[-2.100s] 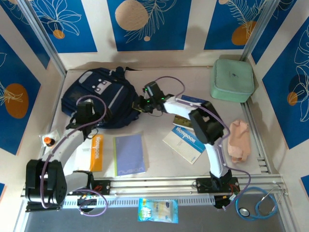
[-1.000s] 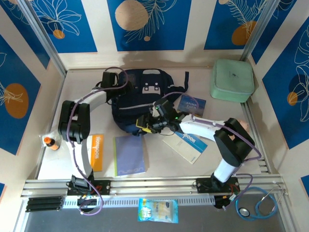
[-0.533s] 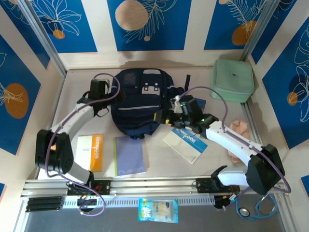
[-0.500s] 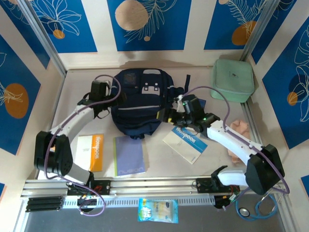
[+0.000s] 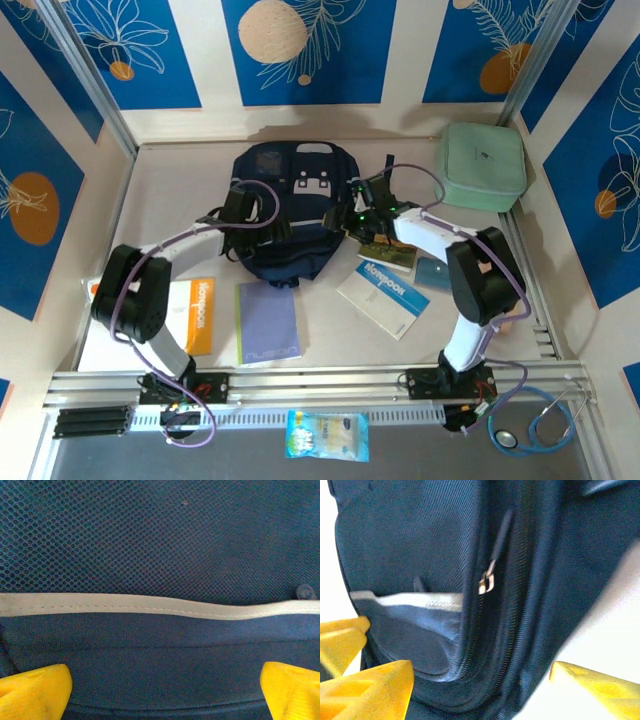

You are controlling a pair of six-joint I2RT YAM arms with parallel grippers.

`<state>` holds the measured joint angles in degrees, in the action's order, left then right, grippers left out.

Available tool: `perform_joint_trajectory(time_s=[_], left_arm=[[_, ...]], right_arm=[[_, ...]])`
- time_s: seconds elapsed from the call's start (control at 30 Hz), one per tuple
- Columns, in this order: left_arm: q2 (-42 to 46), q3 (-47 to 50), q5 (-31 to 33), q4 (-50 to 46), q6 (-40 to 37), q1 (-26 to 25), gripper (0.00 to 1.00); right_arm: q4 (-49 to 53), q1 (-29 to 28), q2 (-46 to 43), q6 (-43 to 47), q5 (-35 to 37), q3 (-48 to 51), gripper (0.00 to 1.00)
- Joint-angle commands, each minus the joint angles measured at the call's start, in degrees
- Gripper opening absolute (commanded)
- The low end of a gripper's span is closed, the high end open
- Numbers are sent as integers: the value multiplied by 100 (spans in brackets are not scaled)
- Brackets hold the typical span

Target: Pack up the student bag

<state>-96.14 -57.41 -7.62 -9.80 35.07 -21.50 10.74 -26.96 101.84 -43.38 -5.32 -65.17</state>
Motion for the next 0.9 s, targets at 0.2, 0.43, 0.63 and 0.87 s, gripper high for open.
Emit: perform_joint_trajectory(time_s=[0.2, 0.43, 0.63, 0.87], left_arm=[[-597, -741, 586, -396, -601, 719, 99], [-64, -1023, 971, -1031, -999, 884, 100], [868, -325, 485, -1260, -750, 845, 99], [1511, -1, -146, -1617, -332, 220, 92]], right_arm=[[-655, -1294, 1007, -497, -765, -934, 69], [-782, -1313, 686, -541, -1017, -1112, 70], [-590, -470, -320, -536, -592, -144, 73], [-273, 331, 392, -727, -868, -582, 62]])
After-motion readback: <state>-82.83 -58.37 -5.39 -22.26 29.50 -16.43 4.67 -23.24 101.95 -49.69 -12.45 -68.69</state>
